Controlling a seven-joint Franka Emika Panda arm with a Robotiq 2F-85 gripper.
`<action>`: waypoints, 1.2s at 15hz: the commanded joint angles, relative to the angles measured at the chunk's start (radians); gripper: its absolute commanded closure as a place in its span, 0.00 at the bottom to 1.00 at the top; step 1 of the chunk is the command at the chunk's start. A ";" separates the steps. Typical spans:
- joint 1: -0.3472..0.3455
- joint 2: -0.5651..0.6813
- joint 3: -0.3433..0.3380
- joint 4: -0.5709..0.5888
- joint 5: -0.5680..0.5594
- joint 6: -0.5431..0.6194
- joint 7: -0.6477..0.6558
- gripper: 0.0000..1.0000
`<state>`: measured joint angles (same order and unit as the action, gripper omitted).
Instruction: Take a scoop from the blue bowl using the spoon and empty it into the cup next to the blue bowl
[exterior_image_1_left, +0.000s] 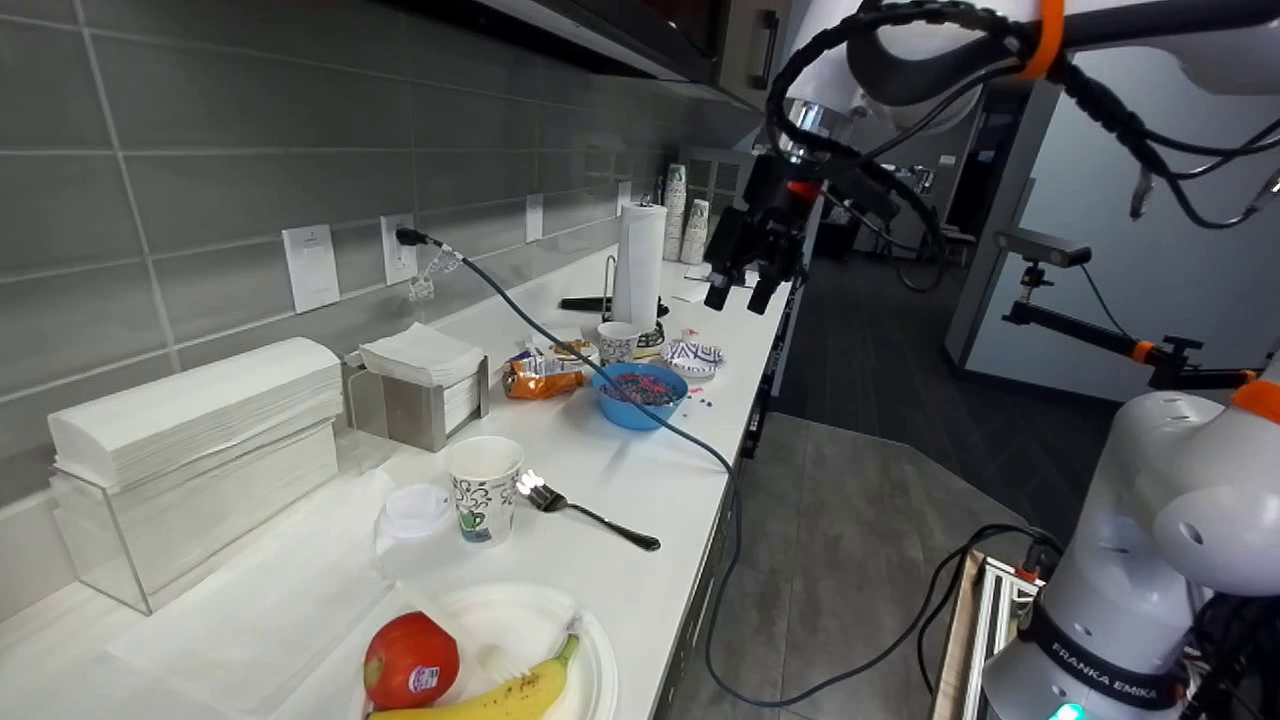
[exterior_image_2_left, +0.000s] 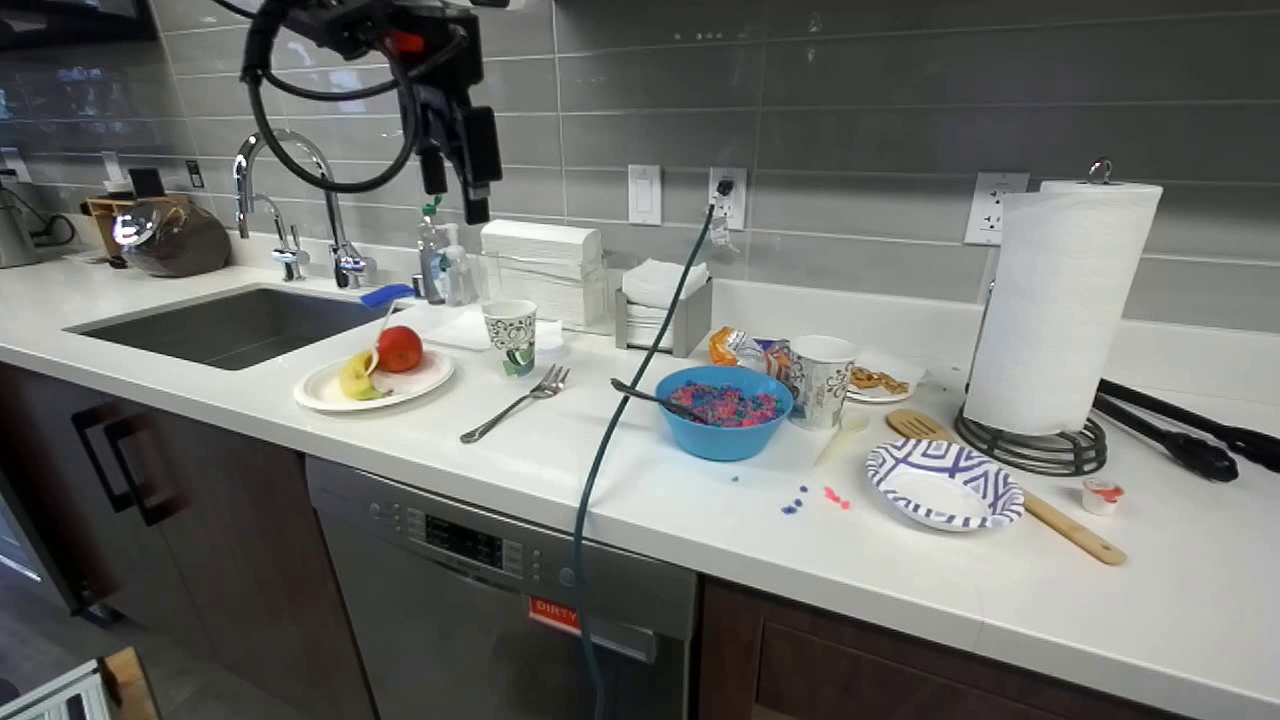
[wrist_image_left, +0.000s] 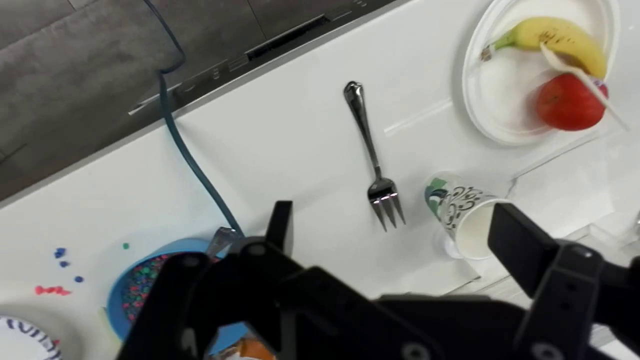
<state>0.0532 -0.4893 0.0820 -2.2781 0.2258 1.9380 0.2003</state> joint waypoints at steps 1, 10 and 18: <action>-0.058 0.108 0.001 0.032 -0.030 0.049 0.096 0.00; -0.125 0.310 -0.055 0.083 -0.077 0.165 0.192 0.00; -0.143 0.459 -0.086 0.104 -0.224 0.405 0.332 0.00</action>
<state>-0.0930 -0.0913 0.0012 -2.1979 0.0624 2.2790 0.4623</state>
